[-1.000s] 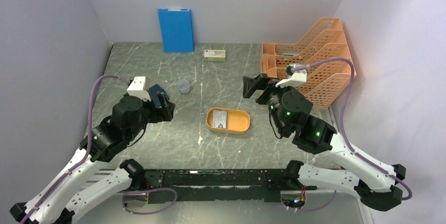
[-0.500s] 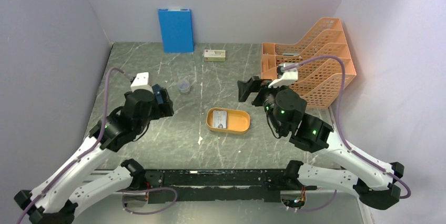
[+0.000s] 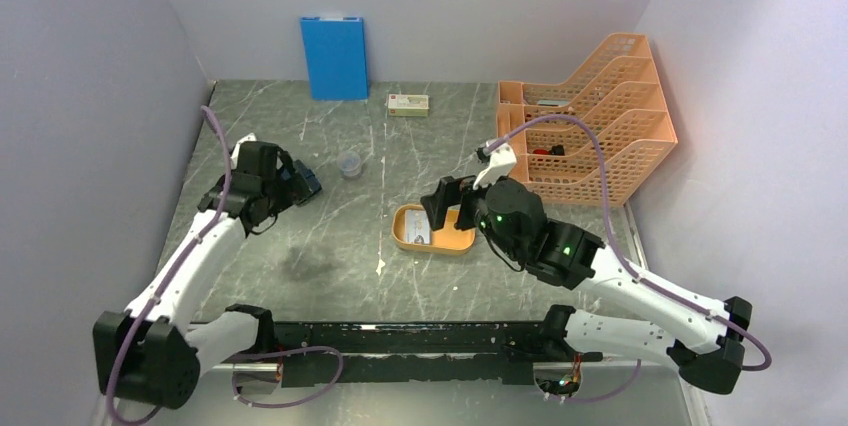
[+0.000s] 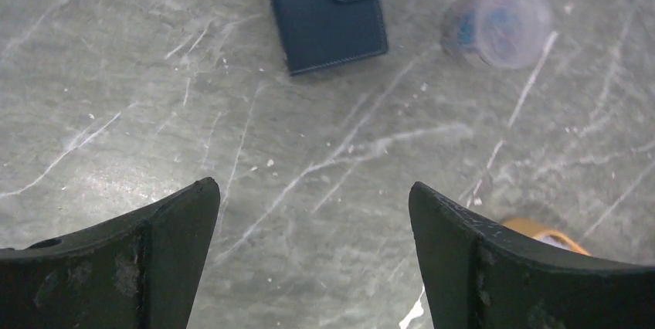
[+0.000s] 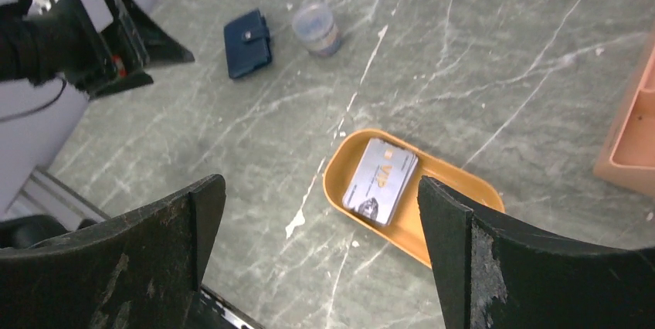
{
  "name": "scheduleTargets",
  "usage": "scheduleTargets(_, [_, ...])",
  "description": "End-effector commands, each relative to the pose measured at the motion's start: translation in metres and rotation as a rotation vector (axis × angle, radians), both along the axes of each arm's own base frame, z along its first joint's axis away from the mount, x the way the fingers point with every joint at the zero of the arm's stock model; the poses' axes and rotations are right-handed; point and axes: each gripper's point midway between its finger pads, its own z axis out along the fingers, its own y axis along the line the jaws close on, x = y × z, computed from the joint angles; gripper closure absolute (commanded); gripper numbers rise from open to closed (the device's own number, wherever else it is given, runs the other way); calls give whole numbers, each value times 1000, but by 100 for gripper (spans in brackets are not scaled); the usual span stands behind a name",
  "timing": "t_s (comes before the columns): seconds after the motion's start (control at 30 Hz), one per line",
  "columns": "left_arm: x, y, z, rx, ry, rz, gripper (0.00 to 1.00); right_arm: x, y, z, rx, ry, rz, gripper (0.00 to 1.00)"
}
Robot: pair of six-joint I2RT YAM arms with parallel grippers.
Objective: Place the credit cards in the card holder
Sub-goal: Move the card holder to the center of the board.
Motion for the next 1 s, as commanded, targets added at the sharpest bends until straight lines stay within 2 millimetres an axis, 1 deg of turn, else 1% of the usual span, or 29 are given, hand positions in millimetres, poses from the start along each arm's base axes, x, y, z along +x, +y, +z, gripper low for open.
scheduleTargets(0.0, [29, -9, -11, -154, -22, 10, 5, -12, 5, -17, 18, 54, 57, 1])
scheduleTargets(0.1, [46, -2, -30, -121, 19, 47, 5, -16, 5, -31, 9, 79, 73, 1])
scheduleTargets(0.17, [55, 6, -41, -104, 46, 77, 5, -19, 4, -43, -5, 99, 76, 1])
scheduleTargets(0.27, [66, 18, -57, -94, 85, 118, 5, -22, 0, -53, -10, 119, 73, 2])
scheduleTargets(0.37, [76, 20, -64, -100, 107, 128, 6, -26, -3, -59, -8, 131, 82, 2])
scheduleTargets(0.47, [88, 23, -65, -79, 112, 132, 6, -29, -4, -65, -20, 144, 85, 2])
scheduleTargets(0.53, [96, 26, -66, -59, 120, 134, 5, -30, -6, -68, -27, 152, 82, 2])
scheduleTargets(0.6, [103, 27, -71, -47, 138, 133, 5, -31, -6, -70, -24, 156, 85, 2])
scheduleTargets(0.67, [109, 28, -79, -31, 165, 131, 4, -32, -5, -70, -20, 160, 90, 2])
scheduleTargets(0.77, [118, 29, -84, -12, 176, 128, 3, -32, -4, -70, -21, 165, 93, 2])
scheduleTargets(0.97, [126, 41, -95, 104, 230, 143, 3, -32, -3, -67, -27, 167, 97, 2])
